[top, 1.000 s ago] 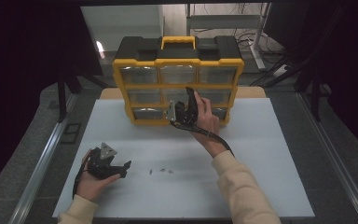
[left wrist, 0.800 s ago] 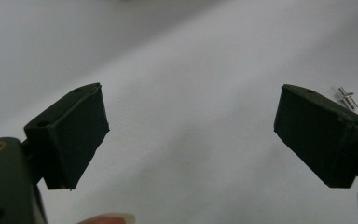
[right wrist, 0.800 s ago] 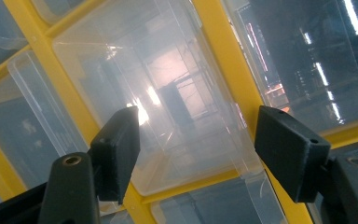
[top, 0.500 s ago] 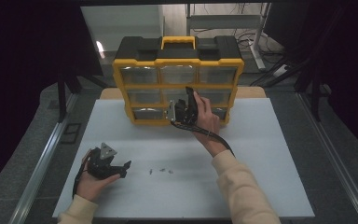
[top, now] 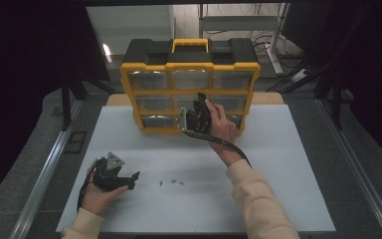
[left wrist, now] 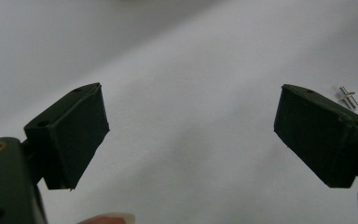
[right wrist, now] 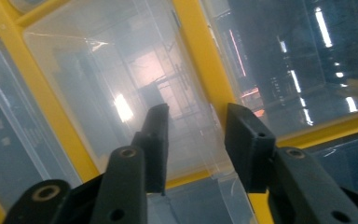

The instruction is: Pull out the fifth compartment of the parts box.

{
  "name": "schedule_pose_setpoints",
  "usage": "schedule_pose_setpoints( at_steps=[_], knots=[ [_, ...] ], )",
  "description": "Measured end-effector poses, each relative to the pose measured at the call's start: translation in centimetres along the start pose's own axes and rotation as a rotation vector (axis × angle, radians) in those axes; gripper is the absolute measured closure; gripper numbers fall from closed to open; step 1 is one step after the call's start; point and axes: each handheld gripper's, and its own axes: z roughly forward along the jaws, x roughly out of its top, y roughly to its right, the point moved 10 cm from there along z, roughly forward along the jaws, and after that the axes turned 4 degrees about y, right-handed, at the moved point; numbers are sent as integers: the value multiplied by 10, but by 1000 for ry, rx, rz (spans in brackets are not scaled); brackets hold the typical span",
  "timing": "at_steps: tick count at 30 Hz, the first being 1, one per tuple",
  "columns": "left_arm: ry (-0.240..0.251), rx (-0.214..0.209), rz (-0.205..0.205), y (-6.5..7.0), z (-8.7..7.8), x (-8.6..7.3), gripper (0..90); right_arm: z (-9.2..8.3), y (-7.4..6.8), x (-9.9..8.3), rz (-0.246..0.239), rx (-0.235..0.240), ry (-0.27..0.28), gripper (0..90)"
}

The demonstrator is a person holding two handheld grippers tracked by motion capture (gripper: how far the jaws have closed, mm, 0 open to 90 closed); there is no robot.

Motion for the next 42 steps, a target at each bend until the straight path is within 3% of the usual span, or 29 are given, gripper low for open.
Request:
schedule_pose_setpoints(
  at_steps=[7,42],
  knots=[
    [-1,0,1,0,0,0,103,0,3,1,-12,-19,5,685],
    [-3,2,2,-1,0,-1,103,-10,2,2,-7,-38,33,691]
  ],
)
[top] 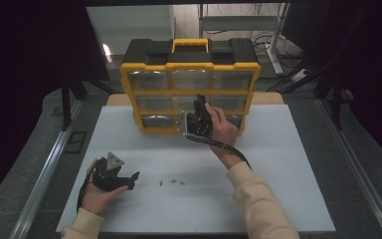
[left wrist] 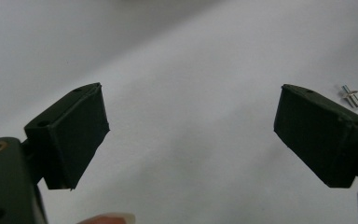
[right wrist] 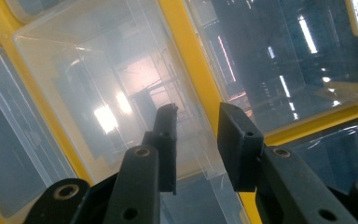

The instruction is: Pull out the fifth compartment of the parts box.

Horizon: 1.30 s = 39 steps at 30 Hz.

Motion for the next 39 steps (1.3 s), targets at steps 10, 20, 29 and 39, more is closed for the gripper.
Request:
schedule_pose_setpoints(
  at_steps=[10,20,29,39],
  knots=[
    [-1,0,2,0,0,0,103,-5,-2,0,-6,-4,9,693],
    [0,0,1,1,0,0,103,-10,-2,1,2,-4,19,693],
    [1,0,2,1,0,0,103,-17,-3,2,5,-4,28,693],
    [0,0,6,1,0,0,103,-23,-3,2,10,-6,37,692]
  ],
)
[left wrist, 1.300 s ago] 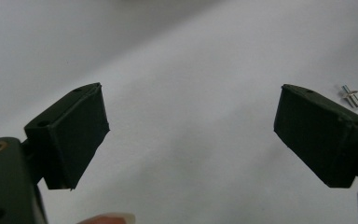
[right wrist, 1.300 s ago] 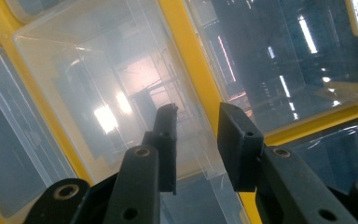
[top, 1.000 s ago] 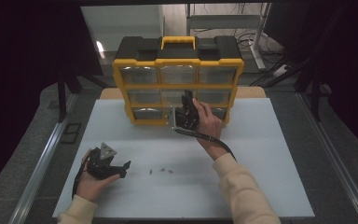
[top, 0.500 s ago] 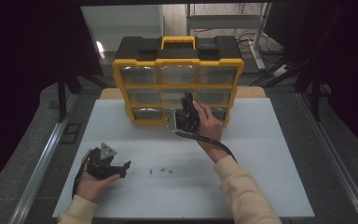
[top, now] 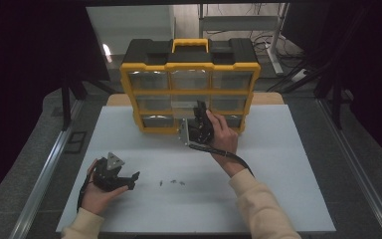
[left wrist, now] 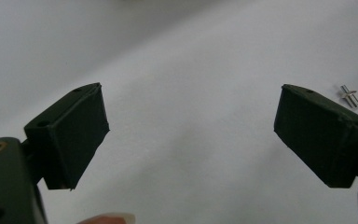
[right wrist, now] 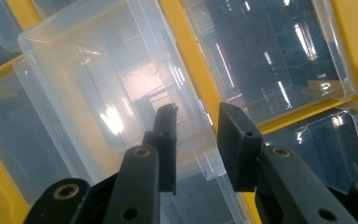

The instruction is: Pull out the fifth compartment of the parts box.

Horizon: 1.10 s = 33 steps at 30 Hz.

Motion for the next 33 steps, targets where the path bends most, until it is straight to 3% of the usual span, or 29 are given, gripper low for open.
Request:
schedule_pose_setpoints(
  at_steps=[33],
  knots=[
    [-2,0,2,0,0,0,103,-18,-1,3,8,-4,21,691]
  ],
)
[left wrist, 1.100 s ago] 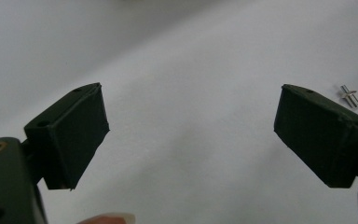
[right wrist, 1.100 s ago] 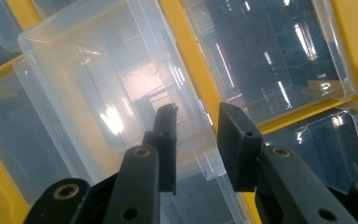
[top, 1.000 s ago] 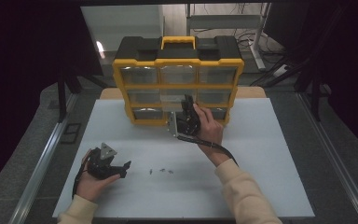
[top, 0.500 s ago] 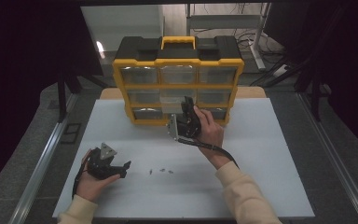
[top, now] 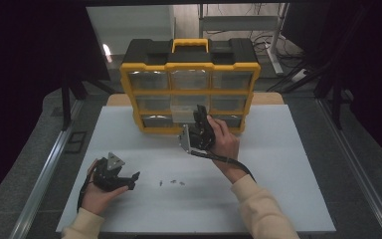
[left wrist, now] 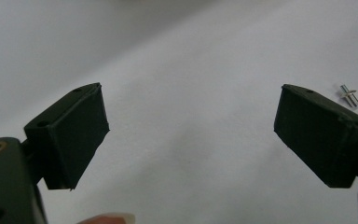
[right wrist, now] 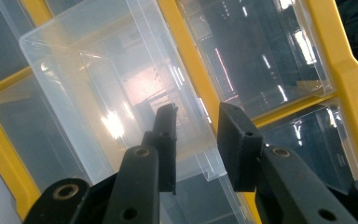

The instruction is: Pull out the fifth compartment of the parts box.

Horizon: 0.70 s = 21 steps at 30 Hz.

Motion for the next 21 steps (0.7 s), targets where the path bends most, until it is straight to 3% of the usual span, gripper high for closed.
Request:
schedule_pose_setpoints(
  at_steps=[21],
  knots=[
    [1,1,-1,0,0,0,102,-8,-1,1,11,-2,6,689]
  ],
)
